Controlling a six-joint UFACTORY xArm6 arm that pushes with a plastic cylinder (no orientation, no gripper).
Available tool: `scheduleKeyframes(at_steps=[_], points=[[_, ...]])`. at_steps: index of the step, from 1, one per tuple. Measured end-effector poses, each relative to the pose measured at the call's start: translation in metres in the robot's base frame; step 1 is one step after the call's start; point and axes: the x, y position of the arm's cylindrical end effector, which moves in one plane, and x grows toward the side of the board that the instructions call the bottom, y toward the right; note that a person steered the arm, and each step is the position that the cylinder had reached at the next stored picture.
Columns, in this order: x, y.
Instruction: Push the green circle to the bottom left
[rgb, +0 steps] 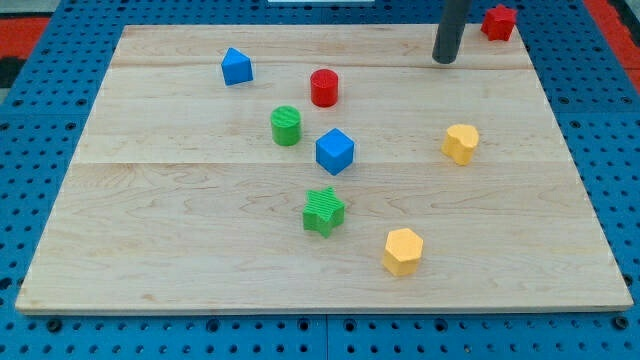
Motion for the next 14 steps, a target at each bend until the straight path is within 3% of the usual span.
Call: scheduleKeyframes(at_steps=[2,4,7,11,12,14], points=[[0.022,-0.071],[0.126,-0.132],[0.126,-0.278],[0.095,-0.319],[0.104,-0.363],[0.146,-0.359]])
